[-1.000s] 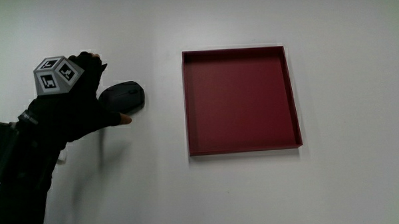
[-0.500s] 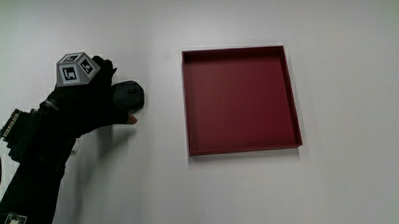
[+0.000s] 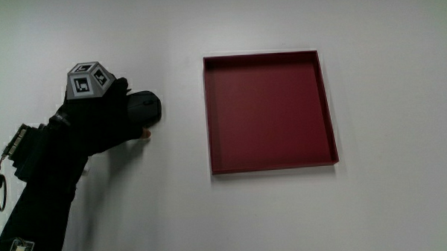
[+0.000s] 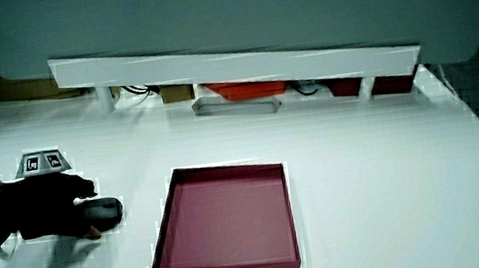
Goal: Pick mouse from desk
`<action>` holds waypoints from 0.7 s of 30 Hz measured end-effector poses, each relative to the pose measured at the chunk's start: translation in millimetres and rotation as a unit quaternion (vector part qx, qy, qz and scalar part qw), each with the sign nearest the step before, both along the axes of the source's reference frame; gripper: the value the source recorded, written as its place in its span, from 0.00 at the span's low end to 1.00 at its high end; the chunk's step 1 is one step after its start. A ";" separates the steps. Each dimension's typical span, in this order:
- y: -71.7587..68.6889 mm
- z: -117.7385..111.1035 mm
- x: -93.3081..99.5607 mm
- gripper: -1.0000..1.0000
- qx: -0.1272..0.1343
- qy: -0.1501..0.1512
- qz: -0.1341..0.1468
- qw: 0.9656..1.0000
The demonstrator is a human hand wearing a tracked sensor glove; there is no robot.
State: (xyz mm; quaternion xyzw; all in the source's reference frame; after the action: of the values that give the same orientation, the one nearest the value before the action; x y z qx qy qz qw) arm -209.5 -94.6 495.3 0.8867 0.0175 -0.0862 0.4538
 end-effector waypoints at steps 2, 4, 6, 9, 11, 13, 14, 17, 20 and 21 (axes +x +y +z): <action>1.4 -1.4 0.1 0.71 0.012 0.003 -0.001 1.000; 2.5 -1.3 0.4 0.76 0.016 0.005 -0.001 1.000; 2.9 -0.6 0.7 0.82 0.020 0.007 -0.002 1.000; 2.2 0.3 0.4 0.89 0.027 0.011 0.004 1.000; 1.9 0.9 -1.0 0.95 0.032 0.012 0.005 0.999; 2.2 0.6 -1.0 1.00 0.035 0.016 0.003 0.999; 2.7 -1.4 -0.1 1.00 0.035 0.011 0.003 0.999; 4.4 -1.4 -0.2 1.00 0.046 0.016 0.010 0.999; 5.3 -1.3 -3.3 1.00 0.053 0.026 0.007 0.998; 5.6 -5.4 -2.9 1.00 0.054 0.025 0.006 0.998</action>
State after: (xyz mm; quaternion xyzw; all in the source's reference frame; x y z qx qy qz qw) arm -212.4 -89.1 489.9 0.9073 0.0388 -0.1041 0.4054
